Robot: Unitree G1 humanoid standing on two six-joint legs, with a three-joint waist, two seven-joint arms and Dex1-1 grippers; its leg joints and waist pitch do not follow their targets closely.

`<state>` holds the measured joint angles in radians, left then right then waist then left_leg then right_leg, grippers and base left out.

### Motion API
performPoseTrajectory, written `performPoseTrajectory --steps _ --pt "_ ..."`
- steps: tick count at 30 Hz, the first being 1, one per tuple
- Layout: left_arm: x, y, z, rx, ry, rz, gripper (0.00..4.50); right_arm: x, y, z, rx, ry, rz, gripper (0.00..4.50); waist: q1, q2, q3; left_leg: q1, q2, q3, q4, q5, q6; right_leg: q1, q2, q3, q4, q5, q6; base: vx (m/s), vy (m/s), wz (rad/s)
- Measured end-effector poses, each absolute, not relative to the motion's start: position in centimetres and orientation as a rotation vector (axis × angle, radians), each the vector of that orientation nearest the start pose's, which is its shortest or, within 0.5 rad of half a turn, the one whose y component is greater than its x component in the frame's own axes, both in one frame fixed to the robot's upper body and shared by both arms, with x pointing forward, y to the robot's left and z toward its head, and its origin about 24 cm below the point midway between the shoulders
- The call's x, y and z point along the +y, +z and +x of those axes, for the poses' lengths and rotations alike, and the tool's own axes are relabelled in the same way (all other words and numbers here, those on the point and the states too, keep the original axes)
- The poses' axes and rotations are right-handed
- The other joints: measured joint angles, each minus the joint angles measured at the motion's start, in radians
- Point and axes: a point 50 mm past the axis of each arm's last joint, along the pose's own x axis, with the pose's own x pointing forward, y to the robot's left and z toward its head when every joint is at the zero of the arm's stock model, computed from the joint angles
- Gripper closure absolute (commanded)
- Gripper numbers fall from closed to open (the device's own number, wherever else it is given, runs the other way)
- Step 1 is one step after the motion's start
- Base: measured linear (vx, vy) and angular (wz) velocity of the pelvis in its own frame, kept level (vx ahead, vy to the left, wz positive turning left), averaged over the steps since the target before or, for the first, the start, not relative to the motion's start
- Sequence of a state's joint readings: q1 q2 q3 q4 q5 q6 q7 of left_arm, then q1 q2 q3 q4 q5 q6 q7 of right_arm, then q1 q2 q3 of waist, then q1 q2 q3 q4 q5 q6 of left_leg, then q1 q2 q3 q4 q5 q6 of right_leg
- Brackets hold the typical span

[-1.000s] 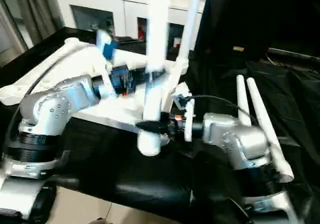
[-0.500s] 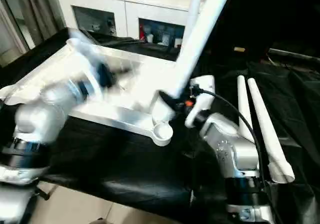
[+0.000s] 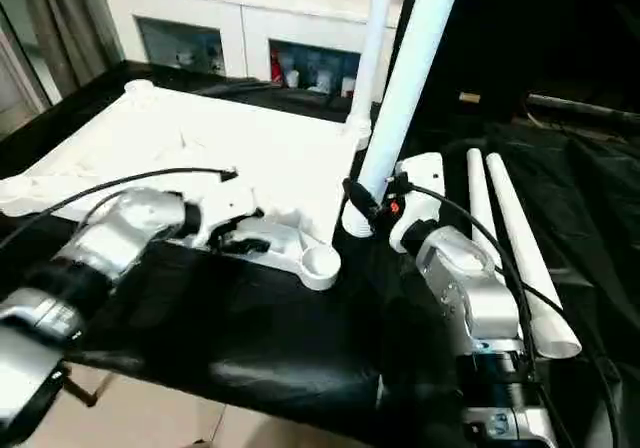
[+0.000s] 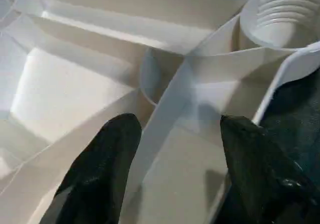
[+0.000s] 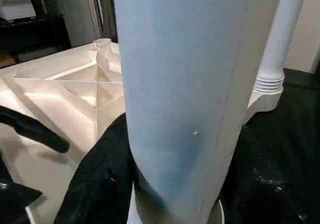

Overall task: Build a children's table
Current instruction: Insert table leg to table base

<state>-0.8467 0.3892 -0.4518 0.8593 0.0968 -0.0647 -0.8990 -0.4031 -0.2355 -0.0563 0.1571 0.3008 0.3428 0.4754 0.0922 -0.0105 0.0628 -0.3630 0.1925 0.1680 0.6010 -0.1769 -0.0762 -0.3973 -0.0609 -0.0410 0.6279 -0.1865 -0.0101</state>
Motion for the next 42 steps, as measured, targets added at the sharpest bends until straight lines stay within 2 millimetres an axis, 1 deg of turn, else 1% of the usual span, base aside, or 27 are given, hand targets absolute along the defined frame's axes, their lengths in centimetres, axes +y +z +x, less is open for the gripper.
performPoseTrajectory --steps 2,5,10,12,14,19,23,25,27,31,33,37,38,40,41,42 --pt "13.0 7.8 36.3 0.365 -1.091 0.729 1.54 -15.9 9.7 32.1 0.078 0.518 0.093 2.61 0.000 0.005 -0.003 0.000 0.000 0.000 0.000 0.000 0.000 0.000 0.000 0.000 0.000 0.001 0.001 0.000 0.000 0.00" --pt "13.3 7.7 36.4 0.378 -1.098 0.704 1.54 -16.0 9.7 32.1 0.076 0.515 0.091 2.61 -0.002 0.008 -0.005 0.000 0.000 0.000 0.000 0.000 0.000 0.000 0.000 0.000 0.000 0.000 0.004 0.000 0.000 0.00" --pt "13.6 7.7 36.4 0.375 -1.109 0.589 1.54 -16.5 9.9 32.2 0.071 0.501 0.088 2.61 -0.002 0.009 -0.006 -0.003 0.000 0.000 0.000 0.000 0.000 -0.003 0.000 0.000 0.000 0.003 -0.001 0.000 0.000 0.00" --pt "13.4 7.8 36.3 0.368 -1.150 0.530 1.54 -16.5 9.8 32.2 0.070 0.501 0.088 2.61 -0.002 0.009 -0.006 -0.004 0.000 0.000 0.000 0.000 0.000 -0.004 0.000 0.000 -0.001 0.003 -0.001 0.000 0.000 0.00" --pt "13.4 7.9 36.1 0.379 -1.198 0.515 1.54 -16.5 9.8 32.2 0.070 0.502 0.088 2.61 -0.002 0.009 -0.006 -0.005 0.000 0.000 0.000 0.000 0.000 -0.005 0.000 0.000 -0.003 0.003 0.000 0.000 0.000 0.00" --pt "13.5 7.3 35.8 0.414 -1.233 0.534 1.54 -16.4 9.8 32.2 0.070 0.503 0.090 2.61 -0.002 0.009 -0.005 -0.006 0.000 0.001 -0.002 0.000 0.001 -0.005 0.000 -0.001 -0.007 0.002 0.000 0.000 0.000 0.00" --pt "13.7 6.1 35.6 0.468 -1.219 0.601 1.54 -16.3 9.8 32.2 0.070 0.506 0.093 2.61 -0.002 0.010 -0.005 -0.006 0.000 0.001 -0.002 0.000 0.001 -0.005 0.000 -0.001 -0.007 0.002 0.000 0.000 0.000 0.00" --pt "13.9 5.7 35.6 0.487 -1.196 0.627 1.83 -16.3 9.8 32.2 0.070 0.507 0.093 2.61 -0.002 0.010 -0.005 -0.005 0.000 0.001 -0.002 0.000 0.001 -0.005 0.000 -0.001 -0.007 0.002 0.000 0.000 0.000 0.00" --pt "14.3 5.3 35.6 0.510 -1.170 0.645 1.90 -16.3 9.8 32.2 0.070 0.508 0.093 2.61 -0.002 0.010 -0.005 -0.005 0.000 0.001 -0.002 0.000 0.001 -0.005 0.000 0.000 -0.007 0.002 0.000 0.000 0.000 0.00" --pt "14.3 5.5 35.7 0.520 -1.176 0.655 2.03 -16.2 9.8 32.1 0.070 0.514 0.093 2.61 -0.002 0.010 -0.005 -0.005 0.000 0.001 -0.002 0.000 0.001 -0.005 0.000 0.000 -0.007 0.002 0.000 0.000 0.000 0.00" --pt "14.3 5.7 35.7 0.537 -1.196 0.648 2.30 -16.2 9.8 32.1 0.070 0.516 0.093 2.61 -0.002 0.010 -0.005 -0.005 0.000 0.001 -0.003 0.000 0.001 -0.005 0.000 0.000 -0.007 0.002 0.000 0.000 0.000 0.00" --pt "14.7 6.0 35.5 0.590 -1.242 0.630 2.37 -16.1 9.7 32.1 0.071 0.520 0.091 2.61 -0.004 0.010 -0.005 -0.005 0.000 0.001 -0.004 0.000 0.001 -0.005 0.000 0.000 -0.008 0.002 0.000 0.000 0.000 0.00" --pt "14.9 6.2 35.4 0.618 -1.275 0.627 2.70 -16.1 9.7 32.1 0.072 0.525 0.089 2.61 -0.005 0.010 -0.005 -0.005 0.000 0.001 -0.004 0.000 0.001 -0.005 0.001 0.000 -0.009 0.002 0.000 0.000 0.000 0.00" --pt "15.0 6.4 35.1 0.653 -1.326 0.616 2.72 -16.1 9.7 32.1 0.076 0.535 0.082 2.61 -0.004 0.010 -0.005 -0.005 0.000 0.002 -0.006 0.000 0.001 -0.005 0.001 0.000 -0.011 0.002 0.000 0.000 0.000 0.00" --pt "15.0 6.4 34.8 0.668 -1.355 0.597 2.87 -16.0 9.6 32.1 0.081 0.542 0.078 2.61 -0.003 0.010 -0.005 -0.005 0.000 0.002 -0.007 0.000 0.001 -0.004 0.001 0.000 -0.012 0.002 0.000 0.000 0.000 0.00" --pt "15.0 6.3 34.6 0.675 -1.376 0.583 2.87 -16.0 9.5 32.1 0.087 0.545 0.071 2.61 -0.003 0.010 -0.005 -0.005 0.000 0.002 -0.008 0.000 0.001 -0.005 0.001 0.000 -0.013 0.002 0.000 0.000 0.000 0.00"
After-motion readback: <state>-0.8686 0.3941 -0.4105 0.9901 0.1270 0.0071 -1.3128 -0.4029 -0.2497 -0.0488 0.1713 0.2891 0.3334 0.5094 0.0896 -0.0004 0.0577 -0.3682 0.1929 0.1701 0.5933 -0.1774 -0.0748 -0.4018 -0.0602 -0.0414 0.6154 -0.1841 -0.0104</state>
